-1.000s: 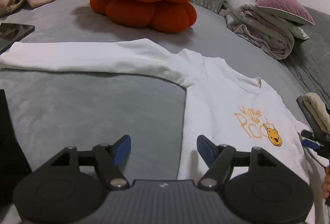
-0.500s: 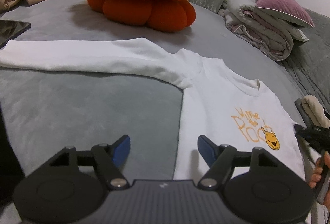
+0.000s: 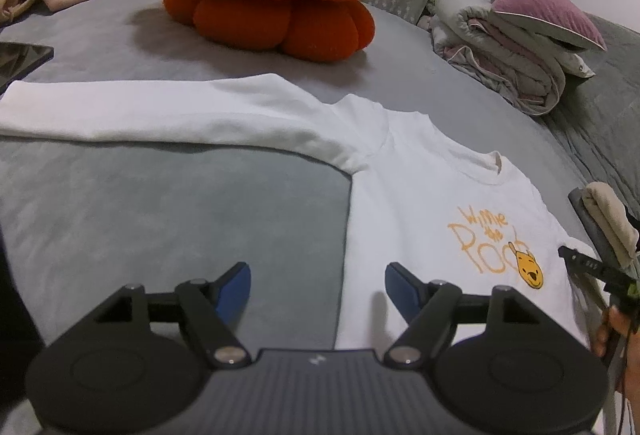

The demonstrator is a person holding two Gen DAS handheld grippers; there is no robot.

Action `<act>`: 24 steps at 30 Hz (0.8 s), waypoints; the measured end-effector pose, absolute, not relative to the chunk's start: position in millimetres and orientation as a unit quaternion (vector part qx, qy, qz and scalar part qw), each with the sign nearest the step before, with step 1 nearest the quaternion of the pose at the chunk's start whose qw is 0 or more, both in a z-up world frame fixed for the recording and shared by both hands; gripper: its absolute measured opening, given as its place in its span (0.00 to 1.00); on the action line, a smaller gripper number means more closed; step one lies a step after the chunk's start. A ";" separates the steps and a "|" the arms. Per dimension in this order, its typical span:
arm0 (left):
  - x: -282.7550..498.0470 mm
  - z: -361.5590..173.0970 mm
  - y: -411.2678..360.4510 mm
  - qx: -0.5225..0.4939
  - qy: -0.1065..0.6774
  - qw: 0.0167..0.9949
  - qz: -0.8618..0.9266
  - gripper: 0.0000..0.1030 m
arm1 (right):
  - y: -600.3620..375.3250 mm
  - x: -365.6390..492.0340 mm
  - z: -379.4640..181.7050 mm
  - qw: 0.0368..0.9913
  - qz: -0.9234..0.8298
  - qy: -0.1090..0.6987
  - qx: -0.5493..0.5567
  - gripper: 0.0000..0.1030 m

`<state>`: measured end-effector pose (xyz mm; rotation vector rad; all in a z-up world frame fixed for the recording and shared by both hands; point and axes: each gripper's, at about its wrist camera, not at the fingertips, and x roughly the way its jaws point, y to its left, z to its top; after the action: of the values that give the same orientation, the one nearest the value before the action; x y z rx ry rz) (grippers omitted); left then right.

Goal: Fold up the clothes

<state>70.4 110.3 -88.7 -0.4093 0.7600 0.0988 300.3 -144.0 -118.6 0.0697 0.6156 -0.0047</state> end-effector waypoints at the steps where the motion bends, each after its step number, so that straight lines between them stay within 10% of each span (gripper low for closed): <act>1: 69.8 -88.8 110.3 -0.197 0.369 0.907 0.048 0.73 | -144.4 300.1 -118.9 0.952 -0.001 0.304 0.035 0.10; 9: 64.7 -87.0 118.3 -0.209 0.365 0.906 0.053 0.73 | -145.3 285.0 -83.9 0.942 0.016 0.329 0.065 0.41; 24: 67.3 -69.8 165.4 -0.247 0.343 0.900 0.109 0.77 | -78.9 262.2 -102.4 0.919 0.108 0.377 -0.037 0.51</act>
<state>67.3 165.4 -69.8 -0.5113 0.7090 0.2260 262.2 -78.9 -102.4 -0.0764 0.7744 0.2212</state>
